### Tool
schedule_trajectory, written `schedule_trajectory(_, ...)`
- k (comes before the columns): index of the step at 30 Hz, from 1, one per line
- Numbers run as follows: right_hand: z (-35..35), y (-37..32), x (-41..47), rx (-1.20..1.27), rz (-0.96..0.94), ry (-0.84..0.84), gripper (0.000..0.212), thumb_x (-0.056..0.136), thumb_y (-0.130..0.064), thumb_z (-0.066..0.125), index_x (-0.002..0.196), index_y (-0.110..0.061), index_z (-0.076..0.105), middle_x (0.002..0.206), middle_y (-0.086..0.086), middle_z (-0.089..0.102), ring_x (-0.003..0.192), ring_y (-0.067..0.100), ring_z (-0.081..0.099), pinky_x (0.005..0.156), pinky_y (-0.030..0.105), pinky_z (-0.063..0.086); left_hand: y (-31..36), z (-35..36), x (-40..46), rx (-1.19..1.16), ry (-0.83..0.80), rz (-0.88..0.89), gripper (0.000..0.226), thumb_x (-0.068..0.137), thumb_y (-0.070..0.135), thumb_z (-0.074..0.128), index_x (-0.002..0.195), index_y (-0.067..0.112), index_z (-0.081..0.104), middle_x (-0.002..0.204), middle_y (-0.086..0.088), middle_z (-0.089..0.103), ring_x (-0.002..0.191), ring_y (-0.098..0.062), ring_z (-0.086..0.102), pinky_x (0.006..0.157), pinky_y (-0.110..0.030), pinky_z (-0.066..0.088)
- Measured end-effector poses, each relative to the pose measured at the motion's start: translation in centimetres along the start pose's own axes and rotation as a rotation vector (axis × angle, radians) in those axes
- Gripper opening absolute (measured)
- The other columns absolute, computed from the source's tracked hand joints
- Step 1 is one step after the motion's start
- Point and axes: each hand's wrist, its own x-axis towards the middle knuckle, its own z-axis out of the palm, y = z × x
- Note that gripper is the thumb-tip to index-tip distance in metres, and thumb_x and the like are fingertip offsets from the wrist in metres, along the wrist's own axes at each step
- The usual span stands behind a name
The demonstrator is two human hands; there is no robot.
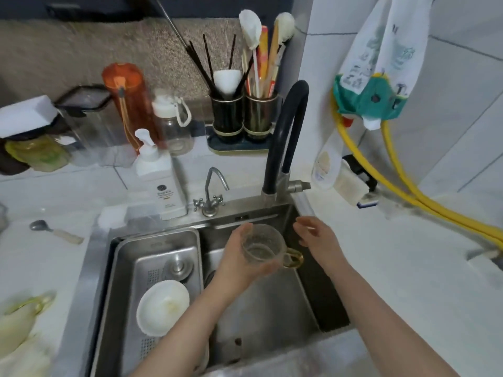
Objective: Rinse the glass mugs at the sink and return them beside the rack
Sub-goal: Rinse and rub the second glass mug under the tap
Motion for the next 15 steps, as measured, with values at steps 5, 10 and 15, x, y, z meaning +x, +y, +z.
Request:
schedule_trajectory(5, -1.5, -0.2, 9.4, -0.193, 0.058, 0.046, 0.047, 0.093, -0.038, 0.056, 0.130, -0.010, 0.048, 0.128, 0.008, 0.056, 0.118, 0.028, 0.055, 0.106, 0.042, 0.041, 0.6, 2.0, 2.8, -0.104, 0.084, -0.041, 0.062, 0.064, -0.005, 0.081, 0.104, 0.027, 0.047, 0.099, 0.015, 0.056, 0.082, 0.025, 0.055, 0.064, 0.000, 0.043)
schedule_trajectory(10, -1.9, 0.3, 15.3, -0.215, 0.032, 0.055, 0.051, 0.095, -0.029, 0.054, 0.135, 0.000, 0.040, 0.131, 0.016, 0.052, 0.122, 0.033, 0.050, 0.100, 0.036, 0.037, 0.1, 3.5, 4.7, -0.139, 0.102, -0.074, 0.070, 0.064, 0.003, 0.084, 0.110, 0.033, 0.042, 0.110, 0.016, 0.054, 0.094, 0.025, 0.052, 0.071, 0.001, 0.042)
schedule_trajectory(15, -1.8, 1.0, 19.2, -0.337, -0.031, 0.032, 0.024, 0.098, -0.012, 0.045, 0.094, 0.005, 0.060, 0.090, 0.014, 0.059, 0.091, 0.029, 0.055, 0.081, 0.038, 0.040, -0.3, 4.0, 6.3, -0.147, 0.148, -0.059, 0.073, 0.061, 0.015, 0.089, 0.117, 0.034, 0.046, 0.117, 0.014, 0.057, 0.104, 0.017, 0.052, 0.082, -0.003, 0.040)
